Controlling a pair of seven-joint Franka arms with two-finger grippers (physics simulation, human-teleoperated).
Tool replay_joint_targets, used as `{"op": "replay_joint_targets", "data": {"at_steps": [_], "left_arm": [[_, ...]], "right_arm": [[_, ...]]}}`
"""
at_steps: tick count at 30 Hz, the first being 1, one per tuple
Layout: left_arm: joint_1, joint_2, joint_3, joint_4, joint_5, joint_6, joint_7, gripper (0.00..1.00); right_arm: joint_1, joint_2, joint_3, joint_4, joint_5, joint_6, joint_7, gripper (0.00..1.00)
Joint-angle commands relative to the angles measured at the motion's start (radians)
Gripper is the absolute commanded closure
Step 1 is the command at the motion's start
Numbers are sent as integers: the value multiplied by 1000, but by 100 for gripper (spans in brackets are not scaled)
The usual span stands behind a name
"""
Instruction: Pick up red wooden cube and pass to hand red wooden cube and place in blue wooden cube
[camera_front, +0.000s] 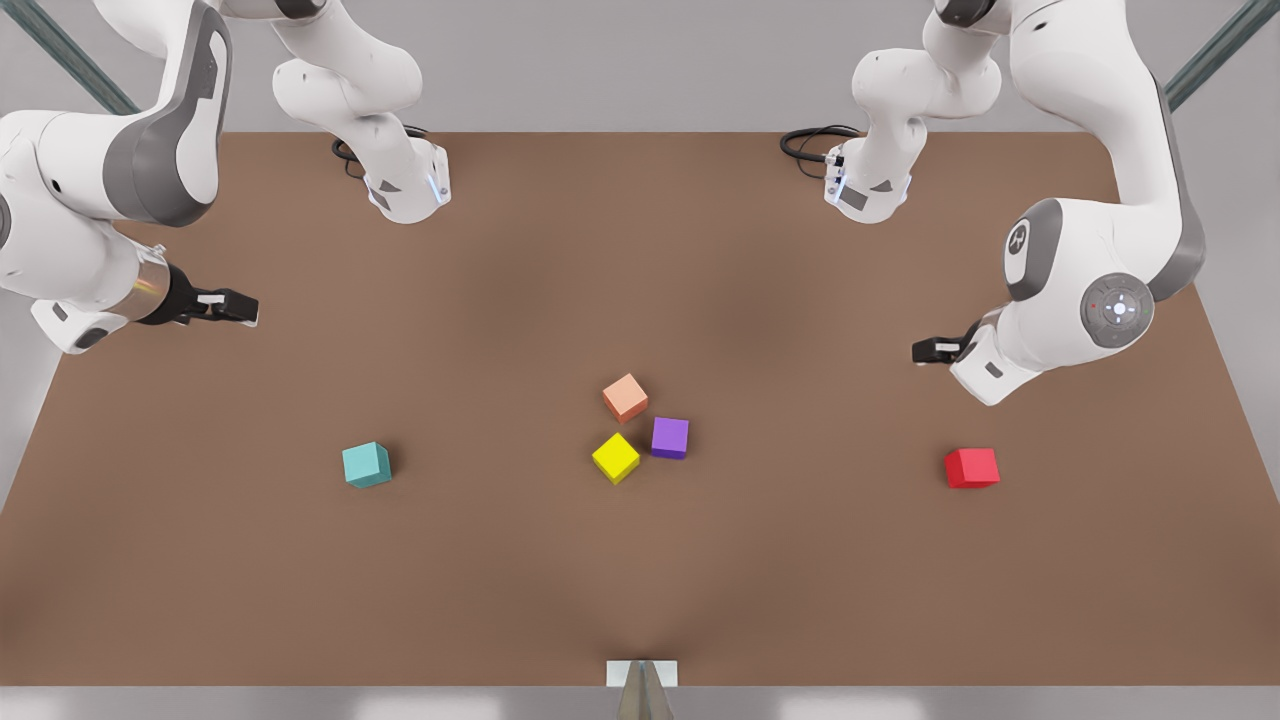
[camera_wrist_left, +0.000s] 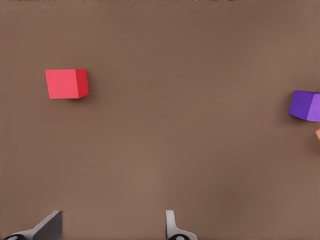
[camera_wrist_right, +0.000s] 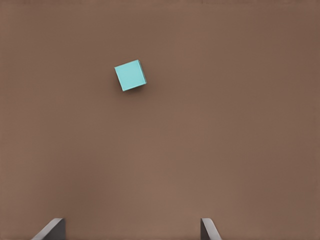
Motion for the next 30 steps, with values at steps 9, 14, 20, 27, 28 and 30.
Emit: {"op": "replay_joint_targets", "data": {"at_steps": [9,14,20,27,28,30], "left_arm": [[126,500,47,393,8,152,170,0],[153,528,84,347,10,287,278,0],[153,561,84,273,72,395,273,0],[161,580,84,204,60,399,298,0],[161,581,84,200,48,399,298,0],[164,601,84,196,48,402,299,0]], "right_arm": [[4,7,4,1,6,7,-16,0],[4,12,4,1,6,7,-21,0],[0,12,2,4,9,6,-19,0],[4,21,4,2,8,6,-19,0],[4,21,4,2,9,6,-19,0],[4,21,4,1,9,6,-21,0]]}}
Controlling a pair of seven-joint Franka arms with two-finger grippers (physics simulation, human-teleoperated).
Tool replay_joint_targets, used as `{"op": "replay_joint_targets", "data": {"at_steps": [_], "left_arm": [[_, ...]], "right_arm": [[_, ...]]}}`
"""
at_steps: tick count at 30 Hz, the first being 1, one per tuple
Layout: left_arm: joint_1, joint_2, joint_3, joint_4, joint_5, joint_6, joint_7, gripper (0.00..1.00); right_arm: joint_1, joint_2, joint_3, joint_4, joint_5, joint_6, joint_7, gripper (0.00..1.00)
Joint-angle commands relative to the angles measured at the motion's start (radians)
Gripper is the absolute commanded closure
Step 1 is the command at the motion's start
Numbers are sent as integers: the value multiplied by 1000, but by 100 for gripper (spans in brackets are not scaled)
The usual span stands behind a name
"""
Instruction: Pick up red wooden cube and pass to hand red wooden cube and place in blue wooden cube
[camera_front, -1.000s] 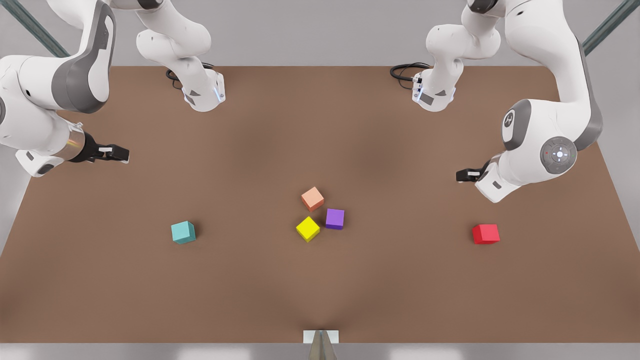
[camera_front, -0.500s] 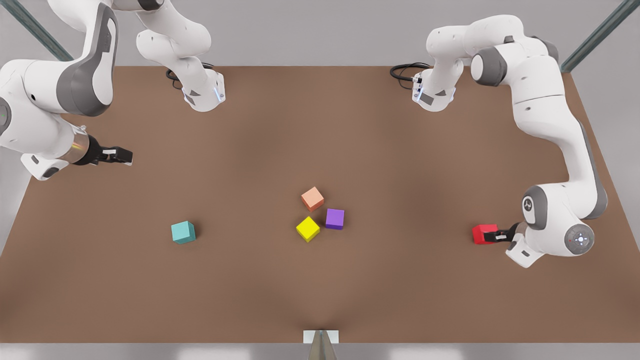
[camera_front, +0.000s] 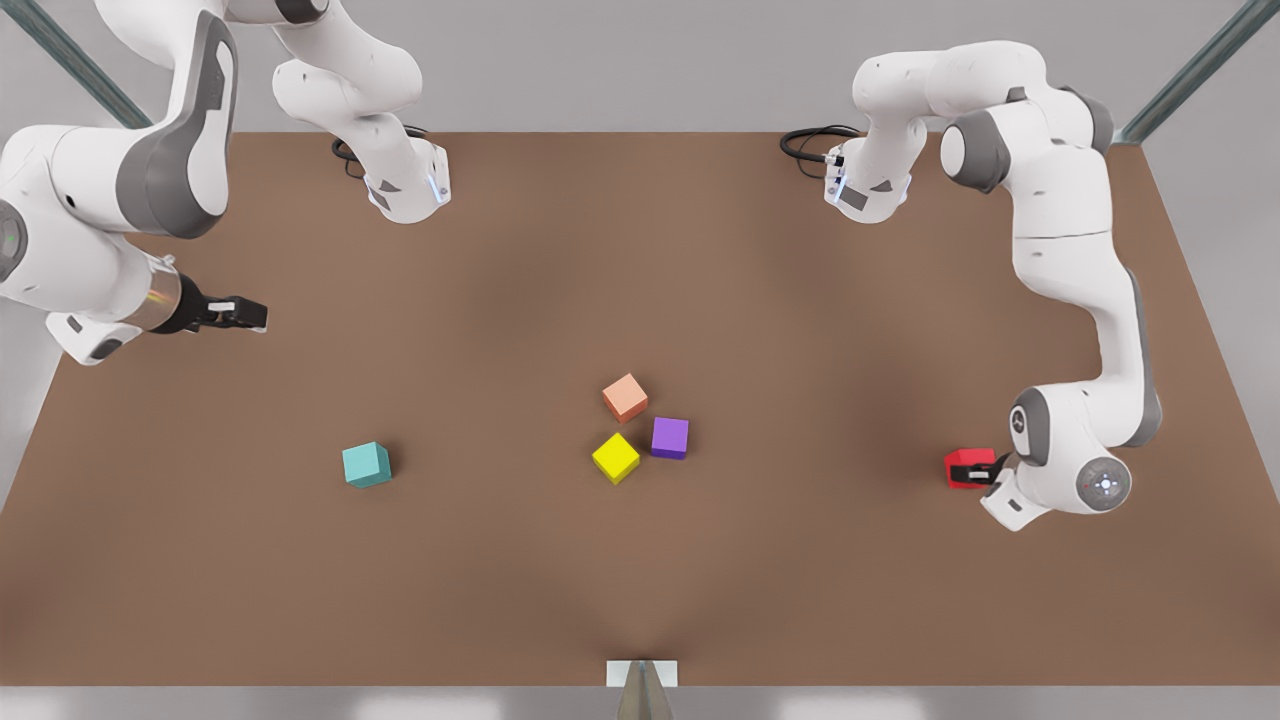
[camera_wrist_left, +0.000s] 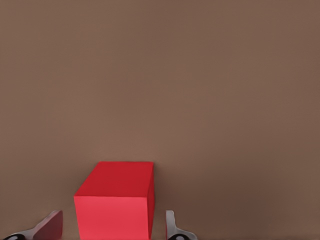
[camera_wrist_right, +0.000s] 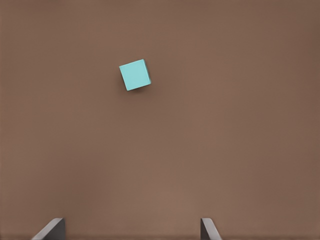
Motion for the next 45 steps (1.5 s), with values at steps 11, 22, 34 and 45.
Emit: {"op": "replay_joint_targets", "data": {"at_steps": [11,22,34,45], "left_arm": [[11,67,0,-7,-5,90,105,0],[12,56,-5,-15,-12,86,88,47],[-51,102,-678,343,-485,-140,-677,48],[-163,289,-722,343,-1046,175,-185,56]], "right_arm": [[-1,4,1,0,1,-11,-5,0],[1,7,1,-2,1,-16,-3,0],[-31,392,-2,168,688,-2,-710,0],[-2,708,2,265,1297,211,-2123,0]]}}
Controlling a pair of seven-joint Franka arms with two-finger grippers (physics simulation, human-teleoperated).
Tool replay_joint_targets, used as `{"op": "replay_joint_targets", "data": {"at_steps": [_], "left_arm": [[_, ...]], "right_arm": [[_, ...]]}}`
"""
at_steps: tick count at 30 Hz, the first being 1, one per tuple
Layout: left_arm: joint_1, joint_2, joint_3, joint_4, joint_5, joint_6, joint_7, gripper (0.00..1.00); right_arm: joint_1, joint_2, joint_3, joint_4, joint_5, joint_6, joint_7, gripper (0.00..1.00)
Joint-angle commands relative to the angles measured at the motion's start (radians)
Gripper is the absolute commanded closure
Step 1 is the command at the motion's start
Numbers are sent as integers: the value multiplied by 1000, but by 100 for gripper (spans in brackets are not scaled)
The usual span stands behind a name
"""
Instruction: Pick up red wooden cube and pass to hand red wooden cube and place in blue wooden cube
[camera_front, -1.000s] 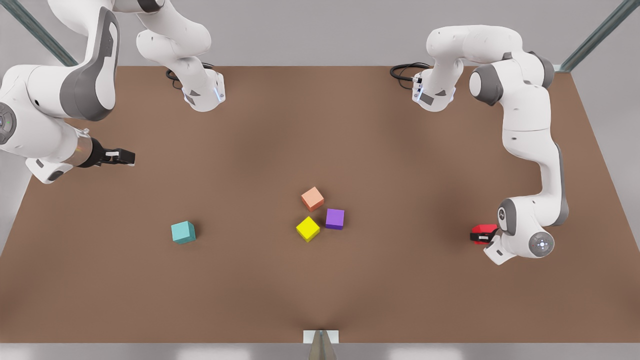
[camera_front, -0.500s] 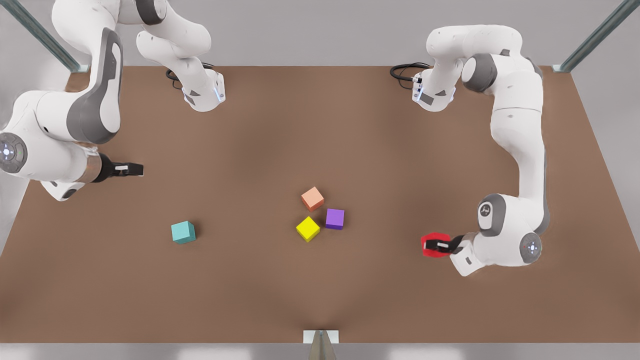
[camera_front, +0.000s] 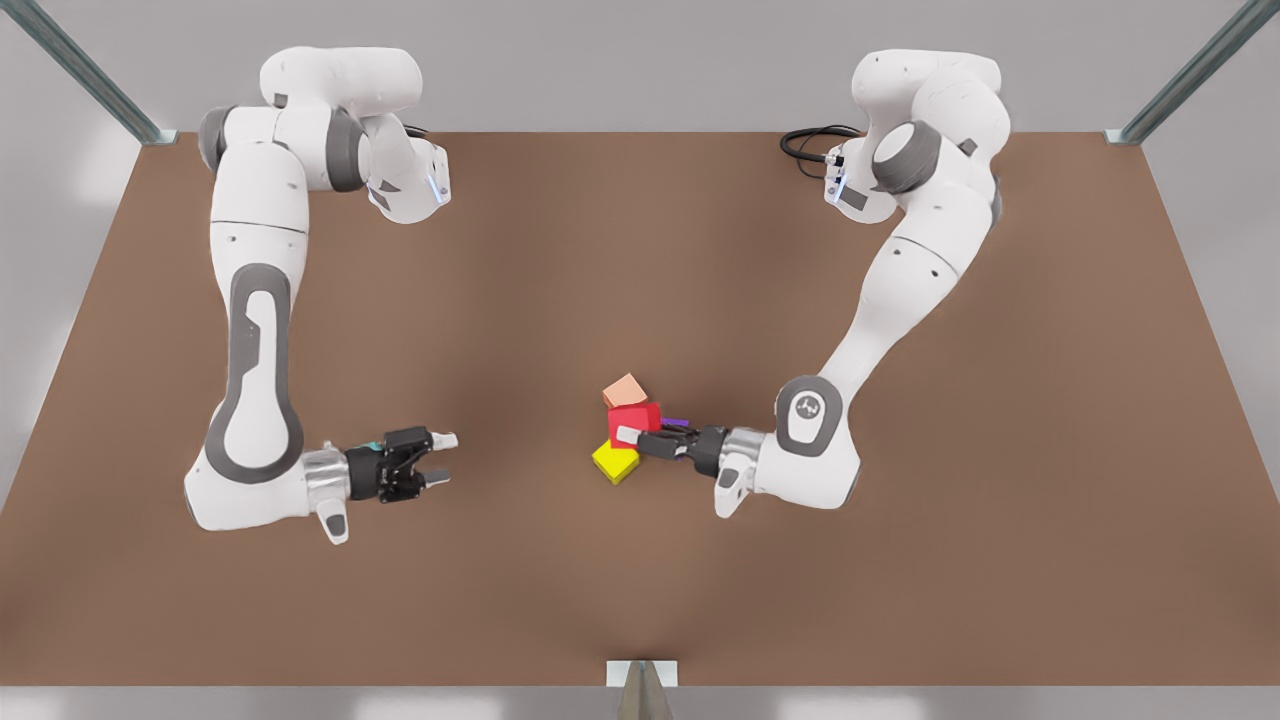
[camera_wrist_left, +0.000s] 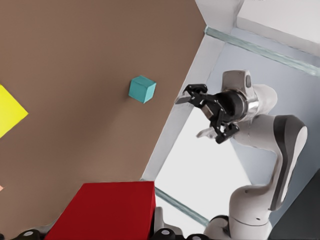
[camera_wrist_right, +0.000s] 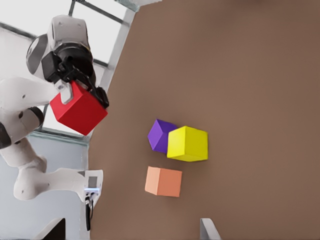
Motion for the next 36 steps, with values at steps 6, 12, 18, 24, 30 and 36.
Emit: {"op": "replay_joint_targets", "data": {"at_steps": [6,12,18,24,30,36], "left_arm": [[-22,75,-21,31,-194,147,347,58],[-41,83,-14,49,-189,194,500,60],[-65,83,-16,35,-182,277,591,60],[-62,78,-19,35,-189,279,566,59],[-62,76,-21,35,-195,279,566,59],[-59,72,-24,35,-201,279,552,59]], "right_arm": [[98,23,2,-53,280,128,-1379,0],[129,-14,17,-149,361,111,-1491,0],[178,-8,17,-183,455,142,-1491,0],[207,6,17,-183,513,174,-1488,1],[227,23,17,-183,553,199,-1488,1],[244,40,19,-180,578,234,-1479,0]]}}
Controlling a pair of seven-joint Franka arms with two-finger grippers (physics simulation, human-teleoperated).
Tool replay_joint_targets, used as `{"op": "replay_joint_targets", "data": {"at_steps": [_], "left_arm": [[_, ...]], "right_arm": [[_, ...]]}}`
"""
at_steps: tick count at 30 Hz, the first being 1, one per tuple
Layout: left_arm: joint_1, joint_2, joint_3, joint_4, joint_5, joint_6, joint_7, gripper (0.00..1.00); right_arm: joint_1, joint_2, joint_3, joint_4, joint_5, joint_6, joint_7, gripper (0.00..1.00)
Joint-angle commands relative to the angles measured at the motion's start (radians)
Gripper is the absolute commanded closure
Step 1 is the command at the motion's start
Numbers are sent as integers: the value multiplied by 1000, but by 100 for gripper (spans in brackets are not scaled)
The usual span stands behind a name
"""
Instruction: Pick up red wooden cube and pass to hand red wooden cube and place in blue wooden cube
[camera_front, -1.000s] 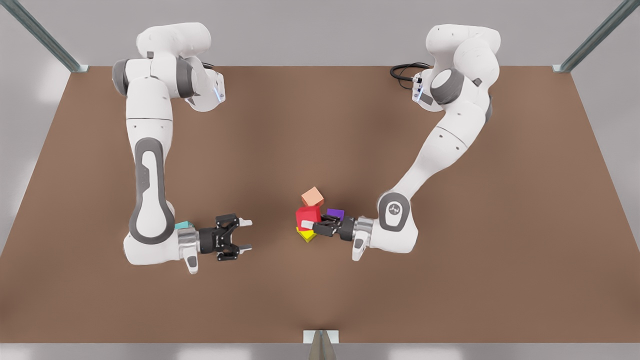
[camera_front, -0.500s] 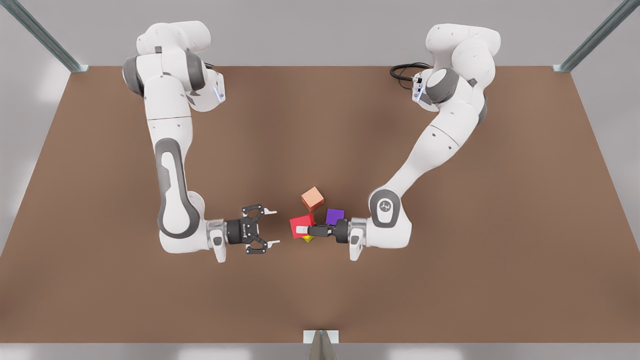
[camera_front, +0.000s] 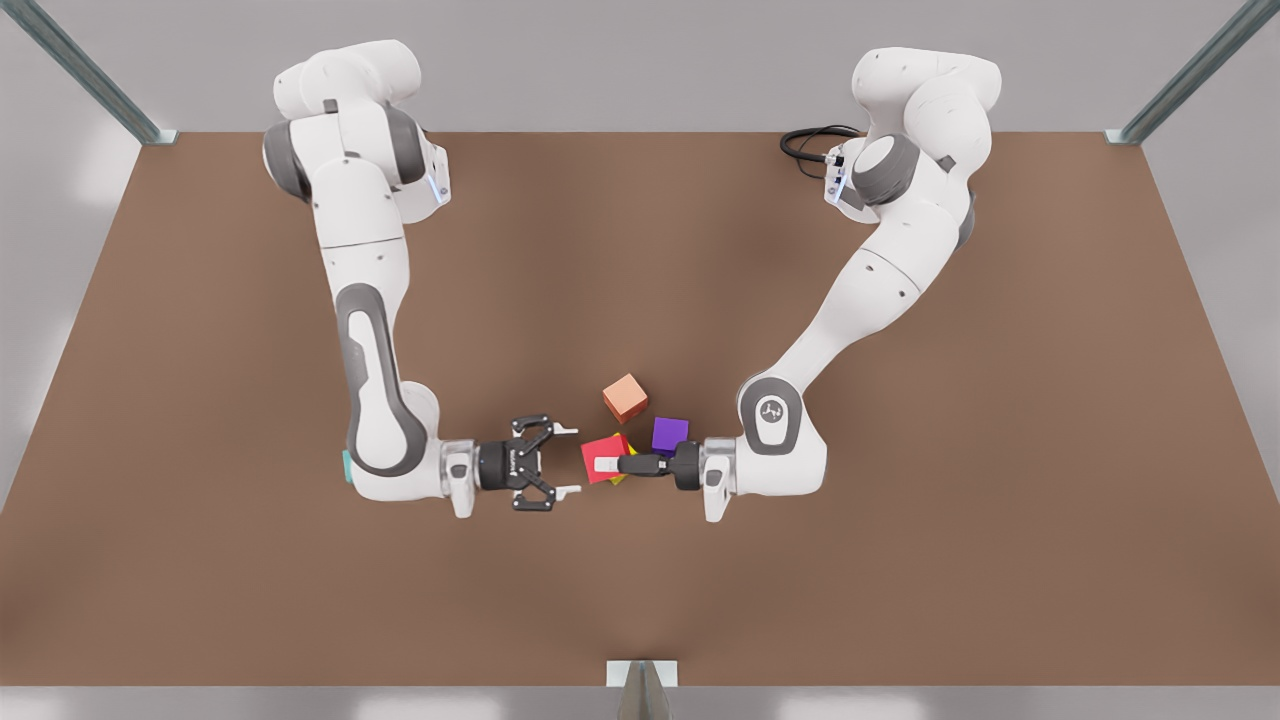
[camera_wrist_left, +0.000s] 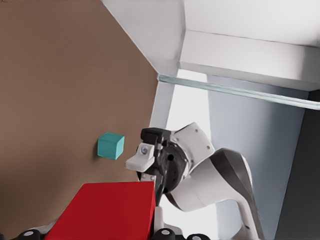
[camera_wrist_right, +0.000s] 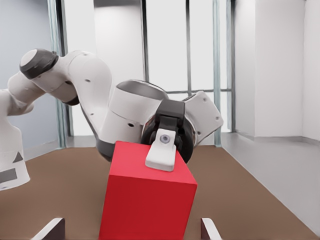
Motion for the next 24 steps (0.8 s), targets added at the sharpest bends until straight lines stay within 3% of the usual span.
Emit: {"op": "replay_joint_targets", "data": {"at_steps": [1,24], "left_arm": [[1,-2,-2,0,-34,-9,170,59],[-21,1,-22,0,-39,42,168,59]], "right_arm": [[1,0,0,1,12,24,-203,0],[12,45,92,15,58,71,-197,0]]}}
